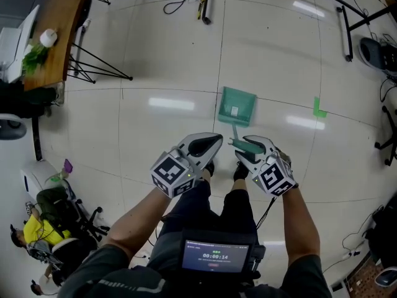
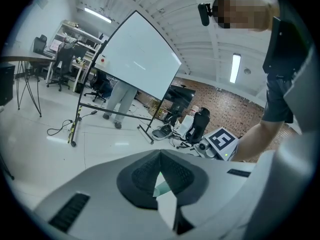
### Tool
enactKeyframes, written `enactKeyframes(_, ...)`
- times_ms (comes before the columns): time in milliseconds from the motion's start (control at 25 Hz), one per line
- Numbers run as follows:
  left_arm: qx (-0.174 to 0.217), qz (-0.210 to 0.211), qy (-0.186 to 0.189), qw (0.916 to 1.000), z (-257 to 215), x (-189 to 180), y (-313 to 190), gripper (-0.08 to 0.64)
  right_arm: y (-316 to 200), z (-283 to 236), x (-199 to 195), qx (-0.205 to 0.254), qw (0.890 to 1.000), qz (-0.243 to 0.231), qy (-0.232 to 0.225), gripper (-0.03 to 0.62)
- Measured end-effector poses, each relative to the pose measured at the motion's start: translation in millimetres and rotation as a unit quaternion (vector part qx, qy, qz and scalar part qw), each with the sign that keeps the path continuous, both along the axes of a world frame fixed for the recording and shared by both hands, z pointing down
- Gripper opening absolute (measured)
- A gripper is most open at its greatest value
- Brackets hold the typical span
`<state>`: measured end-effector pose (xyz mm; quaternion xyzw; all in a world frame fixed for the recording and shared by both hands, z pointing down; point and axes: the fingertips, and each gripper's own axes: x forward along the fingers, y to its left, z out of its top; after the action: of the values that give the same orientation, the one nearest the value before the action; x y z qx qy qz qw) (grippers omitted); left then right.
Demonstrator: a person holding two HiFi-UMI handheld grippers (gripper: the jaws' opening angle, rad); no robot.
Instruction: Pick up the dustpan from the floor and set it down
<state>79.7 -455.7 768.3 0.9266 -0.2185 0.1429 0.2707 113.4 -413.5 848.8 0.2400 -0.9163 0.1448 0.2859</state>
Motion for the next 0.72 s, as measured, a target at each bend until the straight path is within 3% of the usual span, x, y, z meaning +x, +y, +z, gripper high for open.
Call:
enactKeyframes(200, 0.034, 0.005, 0.018, 0.9993, -73.7, -9.5, 0.7, 0.026, -15.8, -104.7, -0.6, 0.043, 0.998, 0.045, -0.018, 0.209)
enactKeyframes(320, 0.064, -0.003, 0.043, 0.997, -158.0, -20.0, 4.6, 0.026, -22.3, -211.4, -2.2, 0.092, 0.991, 0.088, -0.048, 0.175)
enactKeyframes(520, 0.128, -0.027, 0.066, 0.9892, -296.3, -41.5, 18.4, 0.026, -9.7, -375.6, -4.0, 0.154, 0.975, 0.115, -0.11, 0.173)
enactKeyframes(720, 0.173, -0.036, 0.099, 0.9794, -411.7, -60.3, 53.8, 0.026, 18.9, -495.0, -5.4, 0.197, 0.962, 0.148, -0.119, 0.101)
